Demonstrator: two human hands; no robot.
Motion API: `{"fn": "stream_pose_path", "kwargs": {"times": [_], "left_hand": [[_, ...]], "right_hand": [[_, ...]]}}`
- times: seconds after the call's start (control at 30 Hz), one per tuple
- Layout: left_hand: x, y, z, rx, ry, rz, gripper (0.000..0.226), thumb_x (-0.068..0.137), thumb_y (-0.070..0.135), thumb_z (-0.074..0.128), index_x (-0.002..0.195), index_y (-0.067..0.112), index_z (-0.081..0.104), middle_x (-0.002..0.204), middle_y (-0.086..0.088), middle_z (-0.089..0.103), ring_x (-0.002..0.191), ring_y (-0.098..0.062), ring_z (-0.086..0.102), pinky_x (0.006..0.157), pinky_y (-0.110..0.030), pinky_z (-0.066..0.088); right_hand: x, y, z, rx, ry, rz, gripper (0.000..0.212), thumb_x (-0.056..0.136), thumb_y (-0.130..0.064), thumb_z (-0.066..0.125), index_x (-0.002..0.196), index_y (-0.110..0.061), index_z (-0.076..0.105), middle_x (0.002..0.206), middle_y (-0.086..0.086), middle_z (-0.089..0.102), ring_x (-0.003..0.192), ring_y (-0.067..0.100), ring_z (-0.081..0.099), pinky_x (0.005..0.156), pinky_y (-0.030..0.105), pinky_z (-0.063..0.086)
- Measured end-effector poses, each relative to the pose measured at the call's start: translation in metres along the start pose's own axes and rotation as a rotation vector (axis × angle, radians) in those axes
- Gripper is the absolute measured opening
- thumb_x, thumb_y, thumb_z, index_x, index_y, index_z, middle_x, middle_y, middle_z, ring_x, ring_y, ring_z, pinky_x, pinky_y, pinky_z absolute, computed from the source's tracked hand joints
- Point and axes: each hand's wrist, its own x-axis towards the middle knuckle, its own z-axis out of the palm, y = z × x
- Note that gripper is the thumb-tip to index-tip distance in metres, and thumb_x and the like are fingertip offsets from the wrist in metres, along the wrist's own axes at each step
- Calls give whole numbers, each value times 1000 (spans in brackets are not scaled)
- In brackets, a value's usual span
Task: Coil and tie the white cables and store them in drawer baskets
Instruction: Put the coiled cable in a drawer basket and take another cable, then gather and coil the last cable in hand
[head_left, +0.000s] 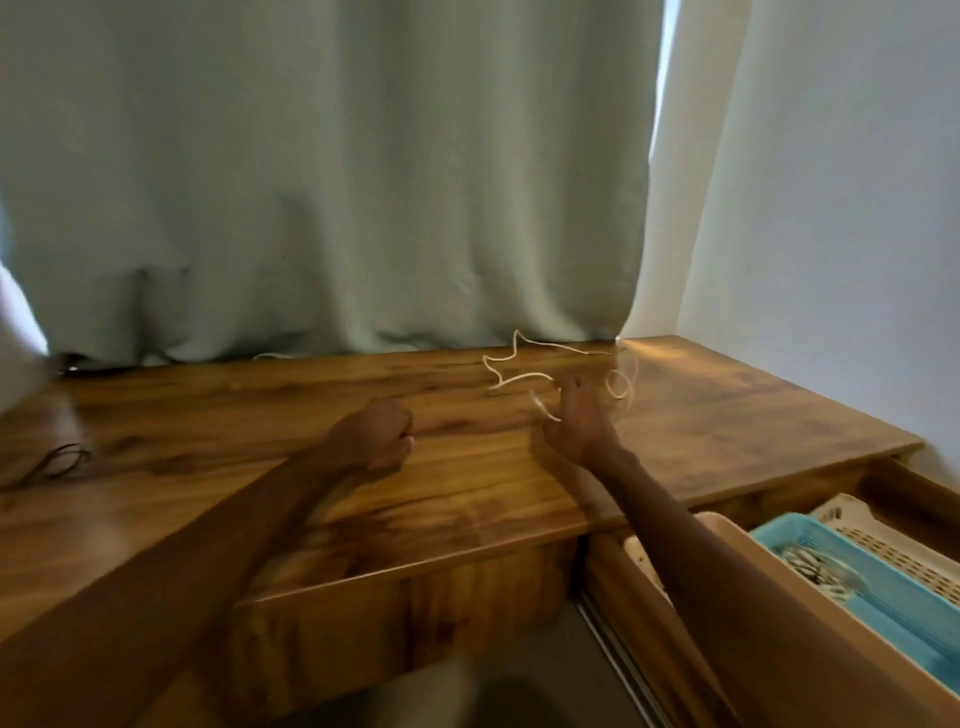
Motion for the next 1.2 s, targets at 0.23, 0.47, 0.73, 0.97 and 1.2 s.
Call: {"fn": "stream_pose_path", "kwargs": {"times": [0.23,0.47,0.73,0.97,1.2], "left_hand": [[-33,-35,28,-277,225,4,41,98,41,42,123,16,63,124,-2,62,119,-18,51,106,-42,43],[-21,-22,25,-377,416,220,69,94,24,64,155,15,34,155,-3,40,144,-19,35,120,-38,33],[-5,-45,7,-271,578,408,73,89,-2,66,155,6,37,151,-13,52,137,-20,49,113,-35,43],[-4,-101,-7,-224,594,364,32,100,26,54,129,24,68,123,9,70,108,0,61,96,-15,46],[1,-139,4,-315,442,137,16,102,22,59,104,36,68,88,18,71,81,0,65,71,-26,50]], "right_hand": [[44,-18,36,-147,-129,154,31,94,-38,66,104,-9,67,118,20,68,110,37,64,86,42,52],[19,-110,59,-191,-148,-175,27,98,-27,64,122,-15,66,116,8,72,110,29,68,94,41,53],[27,-189,41,660,-519,-16,70,84,0,74,139,-12,33,115,23,68,85,19,67,70,36,60],[66,-175,53,362,-506,-273,72,82,-29,85,143,-18,49,88,-1,76,73,5,67,71,27,54],[86,-180,78,322,-123,-554,11,92,-28,72,99,-24,80,94,-10,78,85,5,68,81,30,55]]}}
